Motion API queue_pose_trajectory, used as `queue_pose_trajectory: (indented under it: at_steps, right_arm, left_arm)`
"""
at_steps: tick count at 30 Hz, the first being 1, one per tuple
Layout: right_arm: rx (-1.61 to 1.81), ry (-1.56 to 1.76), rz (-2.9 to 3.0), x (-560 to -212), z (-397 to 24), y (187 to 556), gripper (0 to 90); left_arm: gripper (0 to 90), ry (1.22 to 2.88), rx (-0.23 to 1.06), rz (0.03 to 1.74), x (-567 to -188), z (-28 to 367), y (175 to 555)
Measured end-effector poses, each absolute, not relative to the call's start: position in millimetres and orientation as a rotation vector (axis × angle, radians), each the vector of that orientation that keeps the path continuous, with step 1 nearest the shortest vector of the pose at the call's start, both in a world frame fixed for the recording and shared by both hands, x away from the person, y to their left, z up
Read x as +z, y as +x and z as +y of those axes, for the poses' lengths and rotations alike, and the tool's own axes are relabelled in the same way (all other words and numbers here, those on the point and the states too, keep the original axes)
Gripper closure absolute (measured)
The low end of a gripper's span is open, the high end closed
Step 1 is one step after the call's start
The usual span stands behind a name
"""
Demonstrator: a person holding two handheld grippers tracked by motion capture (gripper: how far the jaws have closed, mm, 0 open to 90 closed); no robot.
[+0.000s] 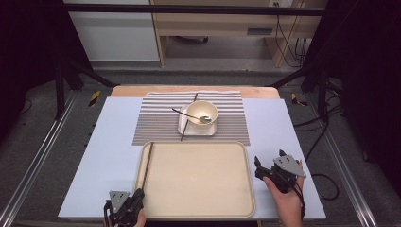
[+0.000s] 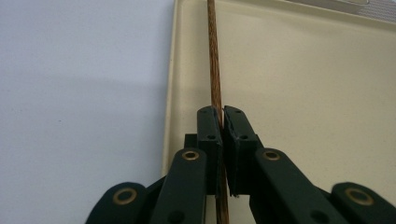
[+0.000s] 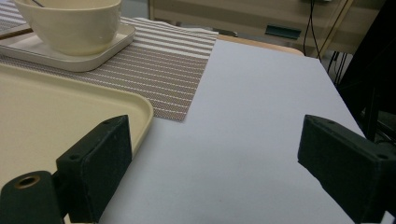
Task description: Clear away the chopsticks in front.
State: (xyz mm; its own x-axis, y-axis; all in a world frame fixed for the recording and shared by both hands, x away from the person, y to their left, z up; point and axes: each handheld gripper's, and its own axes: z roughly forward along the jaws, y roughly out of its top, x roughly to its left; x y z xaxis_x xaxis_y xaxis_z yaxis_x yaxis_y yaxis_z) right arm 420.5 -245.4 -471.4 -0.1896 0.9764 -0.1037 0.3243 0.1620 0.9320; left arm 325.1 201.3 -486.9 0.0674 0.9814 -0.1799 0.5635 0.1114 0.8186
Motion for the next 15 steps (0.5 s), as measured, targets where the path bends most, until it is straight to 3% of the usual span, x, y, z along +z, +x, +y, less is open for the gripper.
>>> queue_pose_trajectory:
  at_steps: [15]
  right_arm:
    - [1.045, 1.263, 1.654, -471.5, -245.3, 420.5, 10.3]
  left_arm:
    - [85.7, 1.554, 0.655, 1.601, -487.6, 202.6, 325.3]
